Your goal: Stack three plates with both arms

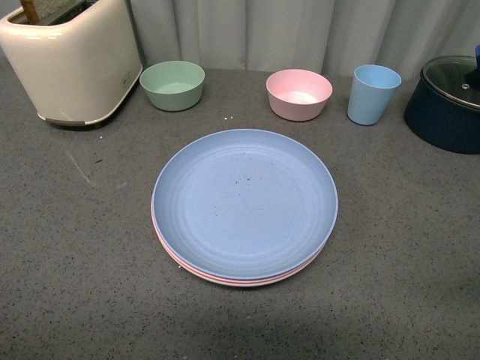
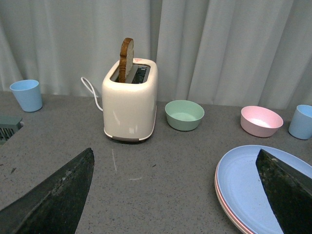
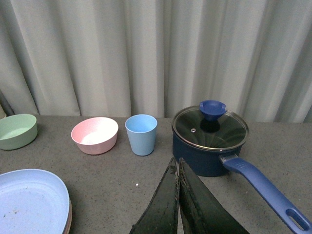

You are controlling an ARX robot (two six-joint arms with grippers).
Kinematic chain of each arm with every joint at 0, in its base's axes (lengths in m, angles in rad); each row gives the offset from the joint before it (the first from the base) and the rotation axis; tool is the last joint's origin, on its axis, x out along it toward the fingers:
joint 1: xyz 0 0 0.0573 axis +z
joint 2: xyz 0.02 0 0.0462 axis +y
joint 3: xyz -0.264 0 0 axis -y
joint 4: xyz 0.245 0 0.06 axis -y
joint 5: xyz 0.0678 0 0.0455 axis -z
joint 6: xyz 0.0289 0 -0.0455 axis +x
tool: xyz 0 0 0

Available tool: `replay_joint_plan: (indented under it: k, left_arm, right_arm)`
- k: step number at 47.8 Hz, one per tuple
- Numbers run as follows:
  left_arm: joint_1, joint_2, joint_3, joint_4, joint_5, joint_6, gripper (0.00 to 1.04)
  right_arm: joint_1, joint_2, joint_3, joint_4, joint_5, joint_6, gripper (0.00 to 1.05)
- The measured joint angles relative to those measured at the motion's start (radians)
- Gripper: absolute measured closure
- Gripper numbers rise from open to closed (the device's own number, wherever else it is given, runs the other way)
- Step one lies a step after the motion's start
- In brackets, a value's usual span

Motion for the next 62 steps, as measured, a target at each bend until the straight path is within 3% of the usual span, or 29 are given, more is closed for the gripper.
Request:
replay_joint_plan:
  k: [34, 62]
  left_arm:
    - [0.0, 0.0, 0.0, 0.0, 0.0, 0.0, 0.07]
    - [0.0, 0.0, 0.0, 0.0, 0.0, 0.0, 0.07]
  right_arm:
    - [0.0, -0.609, -0.061, -0.528, -0.001, 0.0, 1.04]
    - [0.0, -0.806, -0.061, -0.723, -0.001, 0.0, 1.04]
